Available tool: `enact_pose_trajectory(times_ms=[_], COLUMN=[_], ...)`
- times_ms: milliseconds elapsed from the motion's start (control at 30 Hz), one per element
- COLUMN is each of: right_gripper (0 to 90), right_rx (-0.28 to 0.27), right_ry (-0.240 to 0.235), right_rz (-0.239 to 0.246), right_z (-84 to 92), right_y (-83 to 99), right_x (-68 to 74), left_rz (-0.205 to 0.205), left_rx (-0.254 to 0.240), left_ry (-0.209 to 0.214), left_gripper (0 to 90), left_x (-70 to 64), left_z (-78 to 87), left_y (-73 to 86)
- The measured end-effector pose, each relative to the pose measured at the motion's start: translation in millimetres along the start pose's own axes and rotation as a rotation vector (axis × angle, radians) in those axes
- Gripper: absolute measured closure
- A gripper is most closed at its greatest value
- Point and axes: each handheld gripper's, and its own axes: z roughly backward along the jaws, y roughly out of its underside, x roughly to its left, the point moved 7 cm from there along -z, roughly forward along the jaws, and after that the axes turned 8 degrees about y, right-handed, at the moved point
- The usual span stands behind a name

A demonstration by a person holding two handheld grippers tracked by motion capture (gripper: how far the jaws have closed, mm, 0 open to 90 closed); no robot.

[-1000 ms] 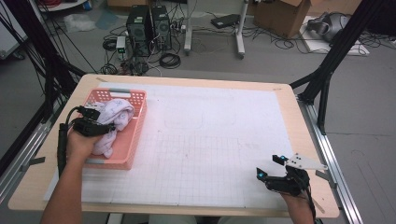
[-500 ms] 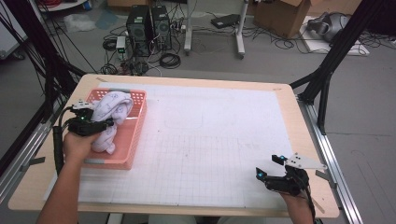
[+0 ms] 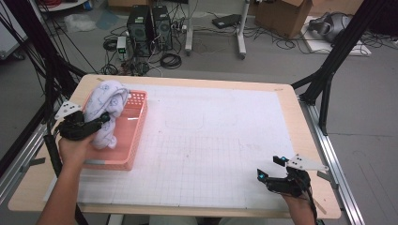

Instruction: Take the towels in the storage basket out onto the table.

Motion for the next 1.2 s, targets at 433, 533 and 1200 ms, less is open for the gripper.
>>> enact_pose_trajectory(times_ms=[433,533,1200], right_gripper=[14.6,14.7,14.7], right_rx=[0.004,0.004,0.001], right_ry=[-0.008,-0.004,-0.011], right_rz=[0.001,-0.002,0.007], right_z=[-1.7,-0.7,0.6], right_y=[-0.3,-0.3,-0.3], right_x=[2.3,1.4,1.6], left_rz=[-0.005,-0.01,-0.06], left_rx=[-0.14,-0.172,-0.329], left_ry=[0.068,0.104,0.442], left_gripper=[60.7,60.6,60.7], left_x=[-16.3,-25.7,-98.0], left_z=[13.3,13.8,15.9], left_y=[-15.6,-22.2,-59.9])
